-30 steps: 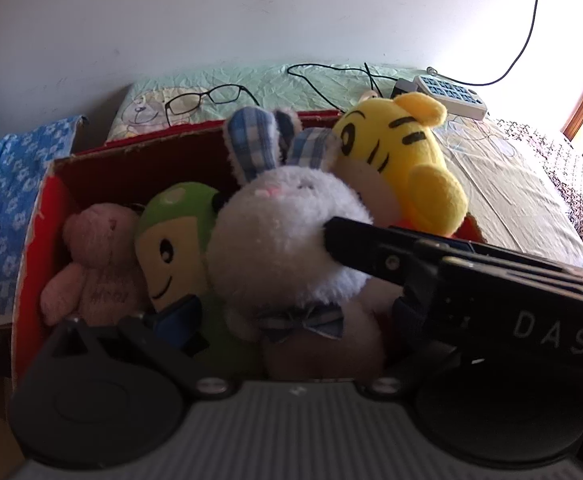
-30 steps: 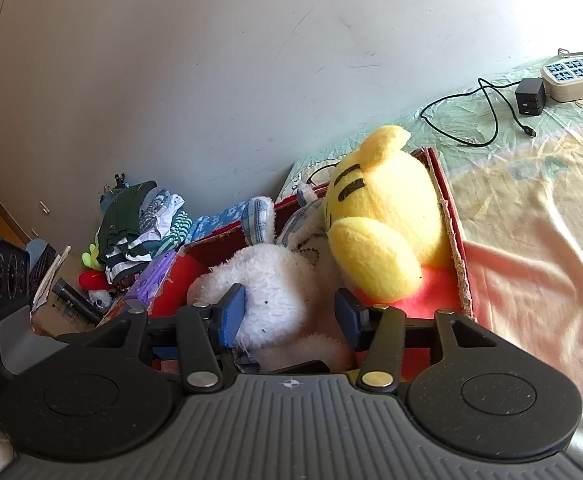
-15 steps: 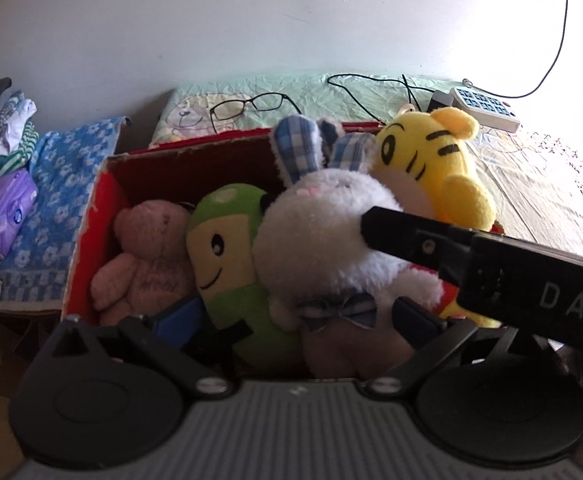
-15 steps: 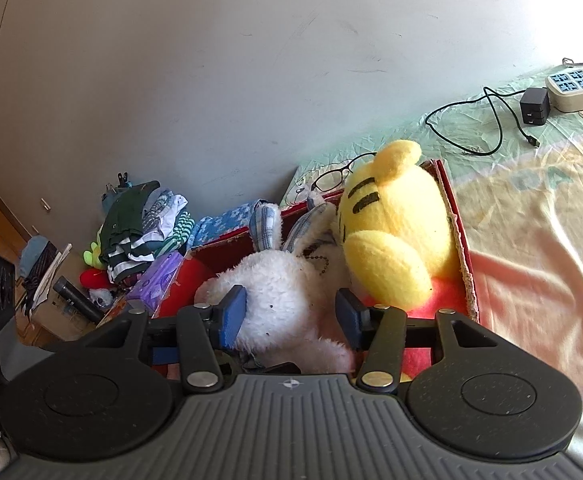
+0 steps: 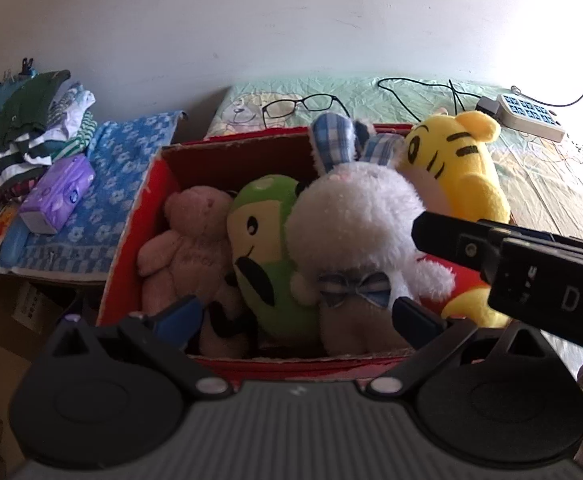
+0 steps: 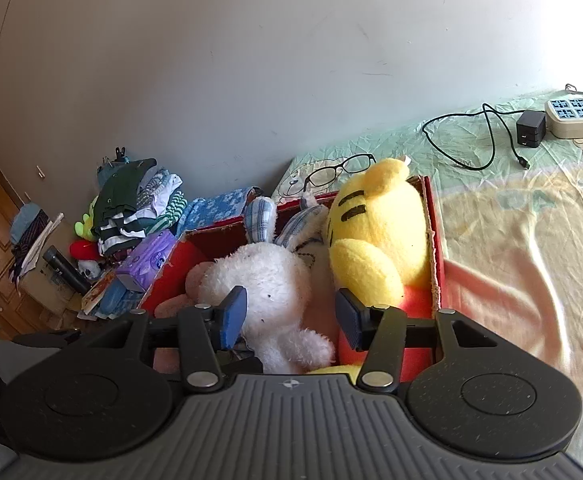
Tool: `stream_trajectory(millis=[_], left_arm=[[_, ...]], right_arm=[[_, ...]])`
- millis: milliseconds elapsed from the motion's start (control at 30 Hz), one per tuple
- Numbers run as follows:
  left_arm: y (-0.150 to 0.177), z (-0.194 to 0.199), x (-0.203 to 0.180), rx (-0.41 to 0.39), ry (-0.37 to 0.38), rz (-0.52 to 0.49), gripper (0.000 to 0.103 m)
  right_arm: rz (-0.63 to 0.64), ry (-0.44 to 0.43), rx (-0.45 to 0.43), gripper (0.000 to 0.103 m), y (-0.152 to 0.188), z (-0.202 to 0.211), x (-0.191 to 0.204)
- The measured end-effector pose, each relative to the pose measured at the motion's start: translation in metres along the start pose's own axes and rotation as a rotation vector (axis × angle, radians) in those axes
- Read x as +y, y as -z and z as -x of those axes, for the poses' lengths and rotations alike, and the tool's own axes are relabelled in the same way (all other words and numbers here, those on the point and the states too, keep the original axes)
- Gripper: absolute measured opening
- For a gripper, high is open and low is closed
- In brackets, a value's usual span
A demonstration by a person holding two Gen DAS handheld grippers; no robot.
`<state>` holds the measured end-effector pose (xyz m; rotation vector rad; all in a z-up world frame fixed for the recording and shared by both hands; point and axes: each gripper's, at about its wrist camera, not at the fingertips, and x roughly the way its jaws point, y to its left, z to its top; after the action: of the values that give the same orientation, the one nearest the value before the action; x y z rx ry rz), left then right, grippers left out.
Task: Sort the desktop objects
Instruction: 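Open the right tool and withdraw it from the bunny plush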
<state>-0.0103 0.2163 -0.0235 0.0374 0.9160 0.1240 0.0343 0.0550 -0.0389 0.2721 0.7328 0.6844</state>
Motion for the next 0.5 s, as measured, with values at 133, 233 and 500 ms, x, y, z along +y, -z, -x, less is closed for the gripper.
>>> stream_trajectory(millis=[133, 233, 500], left_arm=[[0.004, 0.011, -0.003, -0.013, -0.042, 0.022, 0.101], [0.009, 0.021, -0.007, -0.022, -0.077, 0.032, 0.101], [0.027, 0.035, -0.012, 0.006, -0.139, 0.081, 0.101]], right_arm=[[0.041, 0.001, -0.002, 0.054, 0.001, 0.01, 0.003], [0.079, 0.024, 0.008, 0.058, 0.001, 0.014, 0.008], [0.141, 0.012, 0.018, 0.064, 0.012, 0.032, 0.015]])
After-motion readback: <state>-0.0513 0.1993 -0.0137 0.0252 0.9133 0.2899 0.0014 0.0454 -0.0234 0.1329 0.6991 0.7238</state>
